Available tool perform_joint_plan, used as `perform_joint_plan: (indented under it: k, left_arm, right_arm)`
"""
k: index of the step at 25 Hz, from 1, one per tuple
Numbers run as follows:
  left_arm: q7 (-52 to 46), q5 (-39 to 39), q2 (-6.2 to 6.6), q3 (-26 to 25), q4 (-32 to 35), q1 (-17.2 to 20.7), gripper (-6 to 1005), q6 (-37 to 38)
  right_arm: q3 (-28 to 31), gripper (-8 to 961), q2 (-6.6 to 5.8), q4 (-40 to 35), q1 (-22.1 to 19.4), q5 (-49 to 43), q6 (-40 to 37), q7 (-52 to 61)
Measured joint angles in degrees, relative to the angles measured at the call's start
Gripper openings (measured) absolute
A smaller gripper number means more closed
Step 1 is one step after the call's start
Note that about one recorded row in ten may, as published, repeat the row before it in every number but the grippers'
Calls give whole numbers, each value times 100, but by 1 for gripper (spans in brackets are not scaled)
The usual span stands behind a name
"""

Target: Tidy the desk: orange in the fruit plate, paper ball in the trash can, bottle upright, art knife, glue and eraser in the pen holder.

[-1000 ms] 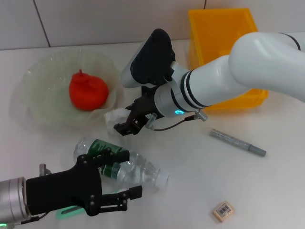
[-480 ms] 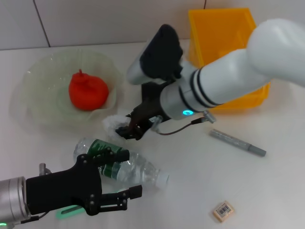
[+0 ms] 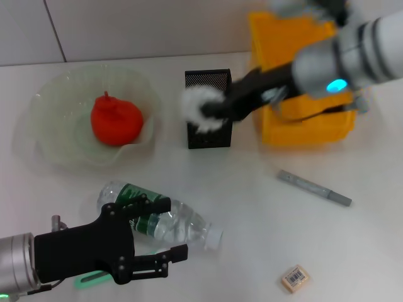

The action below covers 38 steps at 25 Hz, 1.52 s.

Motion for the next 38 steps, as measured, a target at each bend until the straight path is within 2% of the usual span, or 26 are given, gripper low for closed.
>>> perform_joint_plan:
  k: [1,2,4,5,6,9,11,18,27,33,38]
  left_arm:
    - [1,0,0,0,0,0,852,2]
    - [1,0,0,0,0,-2,852,5]
    - [2,0,0,0,0,-29,852,8]
    - [2,0,0,0,0,-29,852,8]
    - [2,0,0,0,0,-33,852,8]
    - [1,0,0,0,0,-36,852,8]
    - [2,0,0,0,-10,-36,852,8]
    - [1,0,-9,0,-27,-48,852,8]
    - [2,0,-9,0,-44,-53,852,7]
    - [2,0,-9,0,-39,-54,851,7]
    - [5,0,-9,0,-35,-59,851,7]
  right_arm:
    - [421,277,-4,-257,-97,94,-226,-28]
    - [421,277,-4,-257,-97,94,-226,-28]
    - [1003,276,-6,-578,-223,181,-471,-85]
    - [1003,276,-6,-578,-223,181,-471,-85]
    - [1334,276,-1,-740,-301,192,-534,-105]
    - [1643,271,0,-841,-371,194,-541,-135]
    - [2106,268,-8,-862,-436,180,-527,-250]
    - [2826,263,0,-801,-664,146,-323,-712]
    - [3052,262,-14,-166,-693,-68,363,-901]
    - [3032,262,-31,618,-379,-104,549,-1315]
    - [3035,480,-36,865,-218,-155,578,-1381]
